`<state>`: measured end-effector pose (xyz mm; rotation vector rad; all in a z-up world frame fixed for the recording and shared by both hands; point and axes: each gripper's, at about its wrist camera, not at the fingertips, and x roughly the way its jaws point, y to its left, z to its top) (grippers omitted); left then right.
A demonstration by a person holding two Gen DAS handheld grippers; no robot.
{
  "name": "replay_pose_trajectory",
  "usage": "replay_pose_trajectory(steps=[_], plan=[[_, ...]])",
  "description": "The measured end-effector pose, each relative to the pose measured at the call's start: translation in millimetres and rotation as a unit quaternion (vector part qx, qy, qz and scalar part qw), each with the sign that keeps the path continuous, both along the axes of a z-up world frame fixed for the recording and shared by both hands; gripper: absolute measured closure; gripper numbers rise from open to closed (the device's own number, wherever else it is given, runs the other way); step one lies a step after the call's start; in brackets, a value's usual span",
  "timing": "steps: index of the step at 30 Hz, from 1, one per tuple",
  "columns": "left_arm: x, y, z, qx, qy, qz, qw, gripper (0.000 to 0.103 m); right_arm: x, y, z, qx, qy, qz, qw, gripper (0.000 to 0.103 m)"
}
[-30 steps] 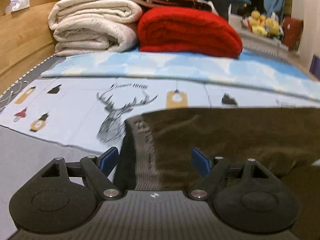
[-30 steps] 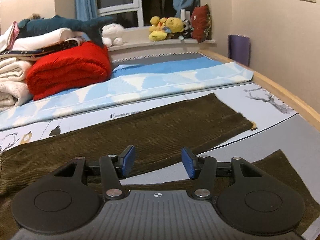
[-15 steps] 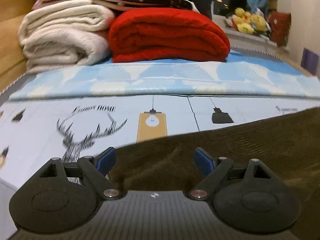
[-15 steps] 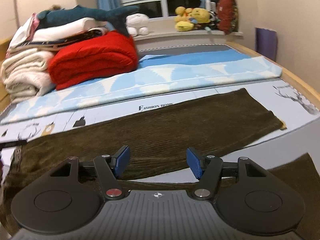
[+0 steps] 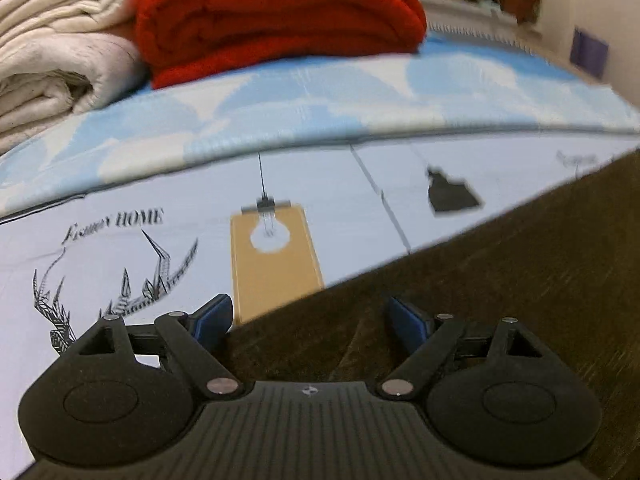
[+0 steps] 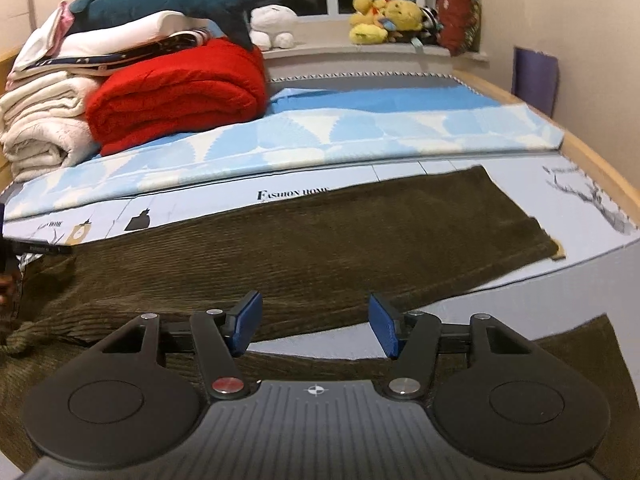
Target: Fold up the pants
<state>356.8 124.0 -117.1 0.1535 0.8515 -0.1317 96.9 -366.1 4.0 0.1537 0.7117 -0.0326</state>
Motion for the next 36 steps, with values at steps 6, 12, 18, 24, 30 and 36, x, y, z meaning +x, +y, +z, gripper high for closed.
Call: replay_pose_trajectory(steps=[6, 12, 18, 24, 30, 36], plan=[[-4.6, -4.4, 1.2, -0.019, -0.003, -0.028, 0.9994, 0.100, -3.6, 3.0, -2.1, -0.008, 0.004, 0.008, 1.000, 0.044], [-33.7, -21.1, 33.2, 0.009, -0.015, -0.036, 0.9992, 0.100, -8.6, -0.9, 0.1, -0.010, 0.004, -0.004, 1.000, 0.045], [-121.9, -48.2, 105.9, 0.012, -0.044, -0.083, 0.9955, 0.101, -18.0, -10.9, 1.9, -0.001, 0.000, -0.028, 1.000, 0.046], [-265.4, -68.5, 124.9, -0.010, -0.034, -0.138, 0.9898, 0.101, -35.3, -34.6, -1.0, 0.032, 0.002, -0.074, 0.997, 0.046], [-289.2, -16.6, 100.4, -0.135, 0.061, 0.005, 0.9890, 0.086, -49.5, -48.2, -8.9, 0.050, 0.014, -0.100, 0.994, 0.046], [-286.3, 30.1, 77.9, -0.258, 0.133, 0.134, 0.9475, 0.047, -54.9, -60.1, -10.3, 0.085, 0.011, -0.135, 0.987, 0.058]])
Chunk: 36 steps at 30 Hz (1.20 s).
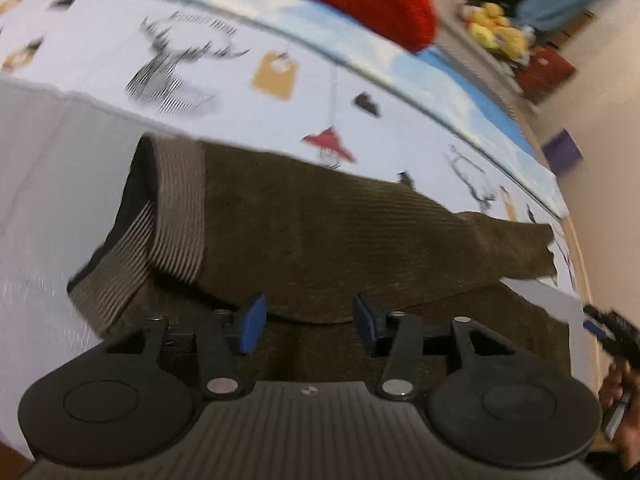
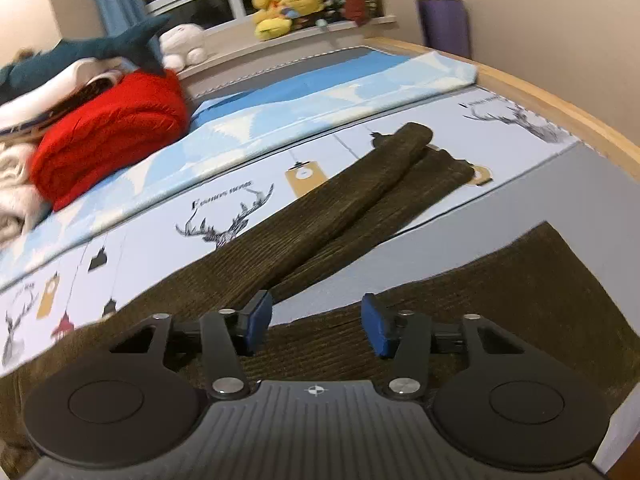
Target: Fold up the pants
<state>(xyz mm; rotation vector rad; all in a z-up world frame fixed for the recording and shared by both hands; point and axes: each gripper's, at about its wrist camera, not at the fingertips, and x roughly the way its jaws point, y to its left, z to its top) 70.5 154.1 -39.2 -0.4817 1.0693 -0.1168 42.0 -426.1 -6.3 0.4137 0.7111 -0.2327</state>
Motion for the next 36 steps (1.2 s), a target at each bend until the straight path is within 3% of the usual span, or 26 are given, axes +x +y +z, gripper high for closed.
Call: replay_pose_trajectory(steps=[2, 7, 14, 15, 16, 17, 19, 22, 25, 31, 36], plan=[[9.3, 3.0, -10.1, -0.006, 0.024, 0.014, 0.9996, 0.034, -0.3, -3.5, -1.7, 0.020, -0.002, -0.011, 1.000, 0.063], [28.3, 15.2, -42.6, -0.026, 0.100, 0.072, 0.9920, 0.032, 5.0, -14.9, -4.2, 0.059, -0.017, -0.029, 0.998, 0.064], [45.1, 33.5, -50.6, -0.048, 0.097, 0.135, 0.9848, 0.034, 32.4, -49.4, -21.8, 0.149, -0.033, -0.071, 0.986, 0.061], [46.0, 34.3, -50.1, -0.044, 0.095, 0.137, 0.9850, 0.037, 37.3, -53.7, -25.9, 0.163, -0.038, -0.077, 0.983, 0.061], [45.9, 34.1, -47.4, -0.030, 0.091, 0.140, 0.9856, 0.060, 44.5, -58.2, -30.7, 0.174, -0.043, -0.084, 0.980, 0.061], [46.1, 34.0, -44.2, -0.006, 0.085, 0.140, 0.9865, 0.090, 52.6, -61.9, -36.0, 0.180, -0.046, -0.090, 0.978, 0.061], [42.8, 37.0, -35.3, 0.007, 0.061, 0.147, 0.9872, 0.093, 70.0, -68.1, -47.4, 0.190, -0.043, -0.100, 0.976, 0.061], [44.9, 34.7, -21.8, 0.030, 0.031, 0.147, 0.9882, 0.093, 94.5, -77.6, -62.5, 0.195, -0.033, -0.110, 0.974, 0.061], [50.9, 33.1, -18.4, 0.027, 0.025, 0.145, 0.9887, 0.092, 117.8, -89.4, -78.4, 0.210, -0.029, -0.118, 0.970, 0.061], [61.5, 34.4, -29.6, -0.005, 0.059, 0.151, 0.9867, 0.068, 154.8, -105.1, -111.2, 0.220, -0.021, -0.131, 0.966, 0.060], [65.8, 36.0, -35.8, -0.002, 0.074, 0.157, 0.9849, 0.067, 178.5, -111.2, -135.3, 0.218, -0.014, -0.134, 0.966, 0.061]])
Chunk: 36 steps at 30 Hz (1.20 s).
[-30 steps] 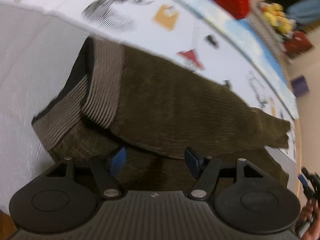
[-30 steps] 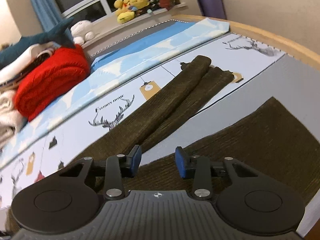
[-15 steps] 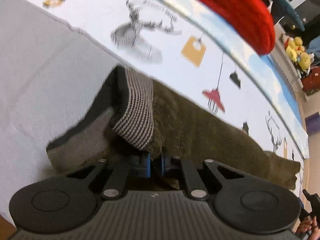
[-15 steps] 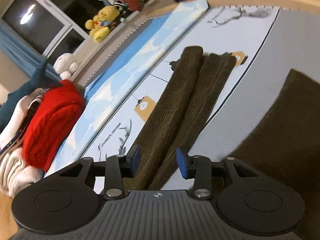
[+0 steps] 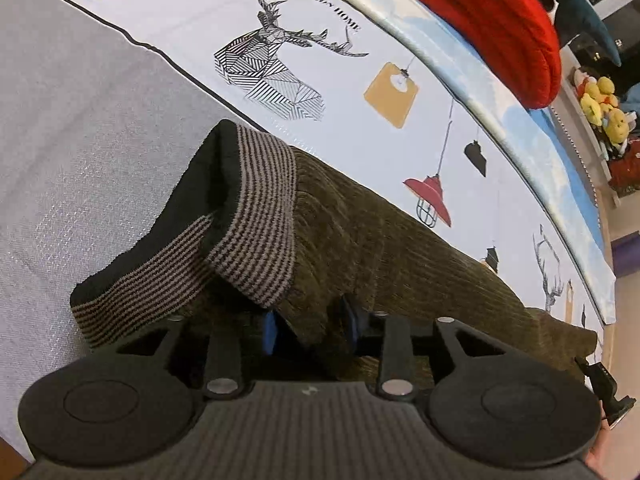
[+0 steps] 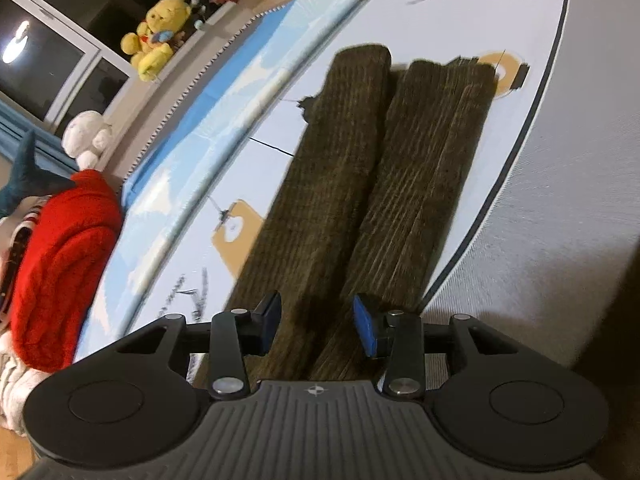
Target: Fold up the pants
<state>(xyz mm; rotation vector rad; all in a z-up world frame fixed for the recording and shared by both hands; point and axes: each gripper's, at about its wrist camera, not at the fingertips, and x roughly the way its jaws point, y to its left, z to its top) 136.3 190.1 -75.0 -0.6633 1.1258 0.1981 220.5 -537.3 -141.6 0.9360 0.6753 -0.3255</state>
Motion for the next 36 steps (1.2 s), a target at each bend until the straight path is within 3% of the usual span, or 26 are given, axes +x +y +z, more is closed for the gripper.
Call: replay_pose_trajectory(steps=[2, 3, 4, 5, 9, 12, 16, 20, 23, 26, 28, 30, 33, 36], plan=[[2.4, -1.8, 0.4, 0.014, 0.002, -0.004, 0.9999, 0.074, 7.5, -0.7, -0.9, -0.002, -0.009, 0.002, 1.000, 0.061], [2.9, -3.5, 1.9, 0.022, 0.000, -0.011, 0.9997, 0.080, 10.4, -1.8, -1.1, 0.001, -0.013, 0.005, 1.000, 0.067], [3.5, -4.9, 3.9, 0.029, -0.003, -0.019, 0.9994, 0.084, 12.6, -2.9, -1.3, 0.010, -0.024, 0.010, 1.000, 0.076], [3.5, -6.5, 6.2, 0.038, -0.007, -0.024, 0.9990, 0.087, 12.9, -4.0, 0.6, 0.008, -0.028, 0.009, 1.000, 0.094], [0.7, -0.4, 13.2, 0.027, -0.029, -0.015, 0.9991, 0.089, -4.8, -6.6, 28.0, -0.002, -0.052, -0.015, 0.999, 0.100], [-6.0, 5.4, 23.6, 0.025, -0.057, -0.008, 0.9981, 0.090, -29.3, 0.5, 70.0, -0.028, -0.074, -0.005, 0.997, 0.100], [-20.8, 8.6, 42.0, 0.041, -0.100, -0.013, 0.9940, 0.091, -92.7, 11.7, 129.0, -0.069, -0.106, 0.004, 0.992, 0.100], [-42.7, 20.4, 53.8, 0.063, -0.118, -0.002, 0.9910, 0.091, -177.2, 27.3, 154.3, -0.106, -0.079, -0.007, 0.991, 0.100], [-55.3, 28.7, 54.6, 0.093, -0.100, -0.004, 0.9906, 0.091, -227.8, 38.1, 139.3, -0.116, 0.002, 0.004, 0.993, 0.100], [-56.8, 35.1, 43.9, 0.114, -0.055, -0.010, 0.9919, 0.091, -248.6, 28.0, 89.8, -0.044, 0.134, 0.059, 0.988, 0.099], [-53.1, 35.8, 29.5, 0.104, -0.013, -0.018, 0.9944, 0.090, -264.1, 7.5, 72.1, -0.021, 0.178, 0.033, 0.983, 0.095], [-49.7, 32.9, 24.7, 0.111, 0.004, -0.025, 0.9935, 0.089, -278.2, -24.8, 75.6, -0.025, 0.146, -0.010, 0.989, 0.095], [-50.1, 31.1, 24.7, 0.116, 0.001, -0.024, 0.9930, 0.072, -292.7, -63.5, 78.2, -0.060, 0.130, -0.070, 0.987, 0.095], [-49.8, 33.1, 20.7, 0.101, 0.008, -0.015, 0.9948, 0.069, -302.2, -96.0, 58.7, -0.010, 0.126, -0.107, 0.986, 0.090]])
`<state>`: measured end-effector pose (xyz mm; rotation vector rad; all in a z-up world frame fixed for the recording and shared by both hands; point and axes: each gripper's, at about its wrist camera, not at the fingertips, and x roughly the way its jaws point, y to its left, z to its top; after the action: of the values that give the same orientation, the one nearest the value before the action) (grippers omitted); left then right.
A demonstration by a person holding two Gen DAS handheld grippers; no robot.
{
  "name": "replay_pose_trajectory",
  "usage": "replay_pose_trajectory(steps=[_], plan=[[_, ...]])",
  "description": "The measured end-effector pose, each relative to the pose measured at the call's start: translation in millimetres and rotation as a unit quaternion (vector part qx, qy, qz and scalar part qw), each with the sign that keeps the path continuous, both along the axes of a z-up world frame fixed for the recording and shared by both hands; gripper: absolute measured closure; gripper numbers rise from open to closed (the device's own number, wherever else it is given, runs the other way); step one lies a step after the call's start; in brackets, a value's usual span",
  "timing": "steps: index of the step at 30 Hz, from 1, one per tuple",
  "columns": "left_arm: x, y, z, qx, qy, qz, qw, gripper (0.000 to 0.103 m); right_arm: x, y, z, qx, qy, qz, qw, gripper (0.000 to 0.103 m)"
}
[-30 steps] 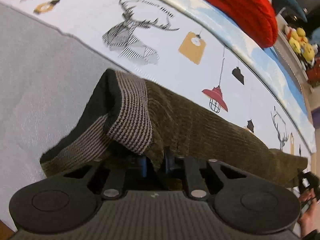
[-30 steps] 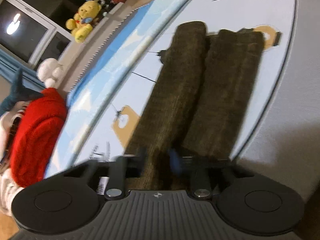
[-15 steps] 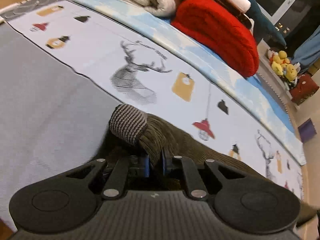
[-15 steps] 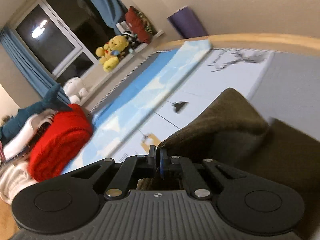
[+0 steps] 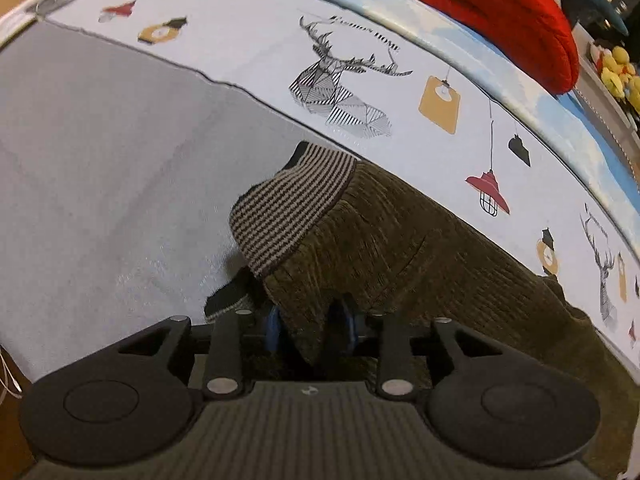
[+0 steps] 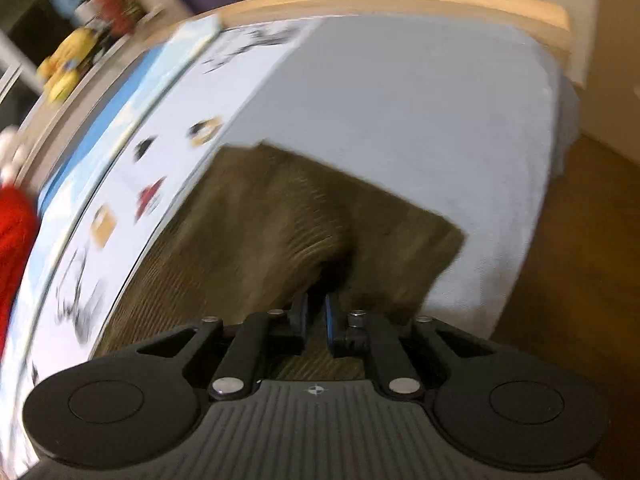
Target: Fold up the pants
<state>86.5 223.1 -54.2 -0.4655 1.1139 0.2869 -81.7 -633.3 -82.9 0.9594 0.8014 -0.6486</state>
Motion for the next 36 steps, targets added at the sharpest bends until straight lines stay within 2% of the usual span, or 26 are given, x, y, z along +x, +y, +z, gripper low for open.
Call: replay_pose_trajectory(steps=[3, 6, 8, 10, 11, 14, 20, 23, 26, 28, 31, 36], plan=[[2.8, -1.6, -2.6, 0.000, 0.007, -0.002, 1.0000, 0.069, 8.3, -6.1, -17.1, 0.054, -0.015, -0.005, 0.998, 0.089], [8.0, -7.9, -4.8, 0.009, 0.012, -0.013, 0.9998, 0.065, 20.0, -0.5, -19.2, 0.064, -0.019, -0.003, 0.998, 0.089], [9.2, -10.9, -5.6, 0.011, 0.013, -0.019, 0.9997, 0.064, 21.1, -4.7, -23.6, 0.099, -0.049, -0.025, 0.994, 0.089], [9.3, -12.1, -5.9, 0.016, 0.013, -0.027, 0.9994, 0.064, 15.2, -4.3, -25.3, 0.134, -0.084, -0.064, 0.985, 0.081], [9.4, -11.9, -5.9, 0.016, 0.013, -0.029, 0.9994, 0.064, 10.5, -4.4, -24.2, 0.141, -0.091, -0.082, 0.982, 0.072], [8.2, -7.0, -5.4, 0.002, 0.009, -0.030, 0.9995, 0.064, -3.3, -1.1, -16.7, 0.145, -0.106, -0.116, 0.977, 0.072], [4.2, 5.9, -4.3, -0.055, -0.007, -0.002, 0.9985, 0.058, -0.8, -4.8, -16.2, 0.149, -0.128, -0.123, 0.973, 0.072], [3.0, 9.4, -2.9, -0.073, -0.016, 0.005, 0.9972, 0.057, -4.6, -6.3, -8.4, 0.132, -0.145, -0.127, 0.972, 0.069], [2.8, 12.6, -3.4, -0.097, -0.024, 0.017, 0.9949, 0.052, 4.2, -7.7, -9.8, 0.112, -0.126, -0.116, 0.979, 0.057], [3.4, 12.5, -3.5, -0.106, -0.026, 0.023, 0.9938, 0.049, 14.8, -6.6, -17.6, 0.111, -0.090, -0.105, 0.984, 0.056], [7.0, 9.1, -4.4, -0.099, -0.021, 0.021, 0.9946, 0.044, 25.6, -3.2, -24.2, 0.110, -0.061, -0.083, 0.989, 0.056], [15.2, 3.8, -9.7, -0.076, -0.008, 0.017, 0.9969, 0.042, 34.6, 0.2, -25.7, 0.086, -0.037, -0.067, 0.993, 0.056]])
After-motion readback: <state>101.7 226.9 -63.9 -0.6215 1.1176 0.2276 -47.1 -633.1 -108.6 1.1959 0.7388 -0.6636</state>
